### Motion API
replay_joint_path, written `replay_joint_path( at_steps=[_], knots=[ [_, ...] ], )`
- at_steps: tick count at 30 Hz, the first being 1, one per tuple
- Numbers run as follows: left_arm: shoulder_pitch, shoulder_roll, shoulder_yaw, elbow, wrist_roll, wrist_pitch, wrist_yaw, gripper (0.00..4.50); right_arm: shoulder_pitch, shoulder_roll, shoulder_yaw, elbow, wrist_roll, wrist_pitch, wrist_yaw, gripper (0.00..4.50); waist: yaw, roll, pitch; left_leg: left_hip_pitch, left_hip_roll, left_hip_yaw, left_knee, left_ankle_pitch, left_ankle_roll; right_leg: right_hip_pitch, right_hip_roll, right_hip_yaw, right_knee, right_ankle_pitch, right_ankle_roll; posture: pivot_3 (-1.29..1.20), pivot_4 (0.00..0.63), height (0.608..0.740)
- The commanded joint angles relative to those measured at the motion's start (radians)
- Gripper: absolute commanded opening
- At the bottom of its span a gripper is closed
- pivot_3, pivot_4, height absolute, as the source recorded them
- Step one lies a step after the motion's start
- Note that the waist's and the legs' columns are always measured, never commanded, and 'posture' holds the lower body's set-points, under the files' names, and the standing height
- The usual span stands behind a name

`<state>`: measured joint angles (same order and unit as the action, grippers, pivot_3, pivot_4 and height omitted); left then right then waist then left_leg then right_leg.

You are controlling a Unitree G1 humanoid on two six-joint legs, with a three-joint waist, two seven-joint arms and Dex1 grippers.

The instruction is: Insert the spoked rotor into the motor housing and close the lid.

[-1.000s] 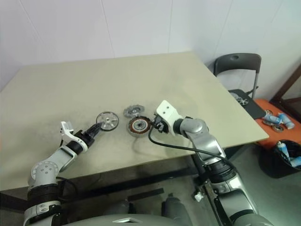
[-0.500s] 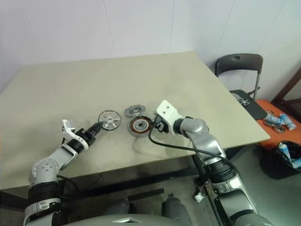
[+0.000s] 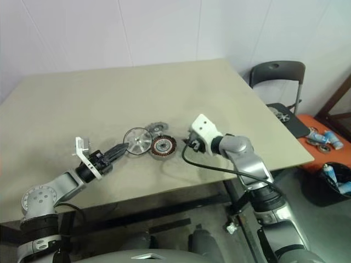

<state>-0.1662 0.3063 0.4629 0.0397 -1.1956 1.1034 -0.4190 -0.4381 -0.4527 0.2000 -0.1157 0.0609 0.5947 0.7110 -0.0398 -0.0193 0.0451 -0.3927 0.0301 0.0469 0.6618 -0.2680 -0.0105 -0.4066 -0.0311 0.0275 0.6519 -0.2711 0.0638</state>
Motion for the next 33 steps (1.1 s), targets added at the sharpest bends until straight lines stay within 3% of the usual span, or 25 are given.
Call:
replay_joint_path(
  at_steps=[1,4,13,25,33],
  knots=[
    [-0.073,-0.016,-0.042,-0.023,-0.019,0.013,0.017,0.4,0.008,-0.019,-0.04,-0.052,0.016,-0.001,-0.009,2.03,0.002,0.0,0.0,0.0,0.0,0.0,0.0,0.0,0.0,0.0,0.0,0.0,0.0,0.0,0.0,0.0,0.0,0.74],
    [-0.127,-0.024,-0.125,0.012,0.09,-0.021,0.047,0.4,0.013,-0.015,-0.032,-0.047,0.008,-0.006,-0.018,2.03,0.005,0.0,0.0,0.0,-0.001,0.0,0.0,0.0,0.0,0.001,0.001,0.0,0.0,0.0,0.0,0.0,0.0,0.74],
    [-0.25,-0.093,-0.191,0.086,0.159,-0.019,0.063,0.4,0.043,0.003,-0.013,-0.083,0.001,0.003,-0.055,2.03,0.003,0.0,0.0,0.0,-0.001,0.0,0.0,0.0,0.0,0.001,0.003,0.0,0.0,0.002,0.003,0.0,0.0,0.74],
    [-0.25,-0.063,-0.156,0.091,0.158,0.046,0.096,0.4,0.053,0.0,-0.024,-0.087,0.007,0.011,-0.076,2.03,0.001,0.0,0.0,0.0,-0.002,0.0,0.0,0.0,0.0,0.001,0.004,0.0,0.0,0.002,0.003,0.0,0.0,0.74],
    [-0.219,-0.066,-0.143,0.075,0.151,0.062,0.107,0.4,0.011,0.046,-0.181,-0.088,0.15,0.053,-0.086,2.03,0.003,0.0,0.0,0.0,-0.002,0.0,0.0,0.0,0.0,0.001,0.003,0.0,0.0,0.002,0.004,0.0,0.0,0.74]
  ],
)
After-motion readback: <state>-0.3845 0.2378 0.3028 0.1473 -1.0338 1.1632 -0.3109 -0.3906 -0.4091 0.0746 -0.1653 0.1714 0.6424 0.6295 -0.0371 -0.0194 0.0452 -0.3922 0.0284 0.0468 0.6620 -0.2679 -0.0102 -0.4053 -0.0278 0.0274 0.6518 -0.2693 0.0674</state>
